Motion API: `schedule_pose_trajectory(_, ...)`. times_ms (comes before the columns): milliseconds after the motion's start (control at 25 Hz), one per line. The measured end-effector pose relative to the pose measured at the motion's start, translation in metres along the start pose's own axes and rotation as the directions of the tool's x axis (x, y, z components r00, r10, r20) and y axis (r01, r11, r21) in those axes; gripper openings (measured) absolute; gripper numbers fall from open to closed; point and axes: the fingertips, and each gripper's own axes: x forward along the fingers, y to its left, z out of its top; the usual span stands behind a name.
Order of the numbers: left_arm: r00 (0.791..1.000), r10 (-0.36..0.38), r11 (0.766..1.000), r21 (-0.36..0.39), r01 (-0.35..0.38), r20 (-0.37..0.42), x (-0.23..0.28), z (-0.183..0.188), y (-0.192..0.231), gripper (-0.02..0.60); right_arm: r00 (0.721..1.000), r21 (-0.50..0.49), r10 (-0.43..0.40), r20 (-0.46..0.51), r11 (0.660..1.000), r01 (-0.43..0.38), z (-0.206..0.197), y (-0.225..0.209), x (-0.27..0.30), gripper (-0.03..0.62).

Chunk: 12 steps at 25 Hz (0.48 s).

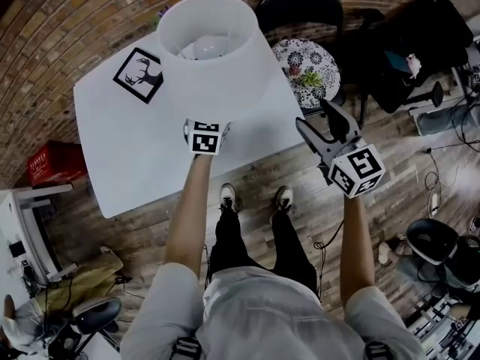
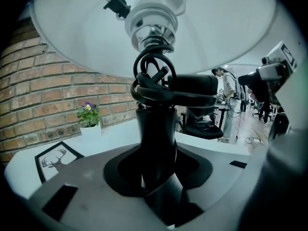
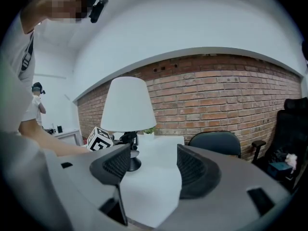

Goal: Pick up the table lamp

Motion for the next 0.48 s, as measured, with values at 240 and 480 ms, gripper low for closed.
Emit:
schedule_pose_trajectory(240, 0.999, -0.030, 0.999, -0.034, 0.030, -0.028, -0.025, 0.010, 0.005, 0.151, 1.000, 0.011, 0.008, 0.016, 1.000, -0.008, 0.026, 0.003, 0.010, 0.298)
schedule_pose_trajectory(480, 0.995, -0.064, 0.996, -0.068, 0.059, -0.078, -0.053, 0.025, 0.004, 0.152, 1.000, 0.007, 0.008, 0.022, 1.000, -0.008, 0.051, 0.001, 0.013, 0.296)
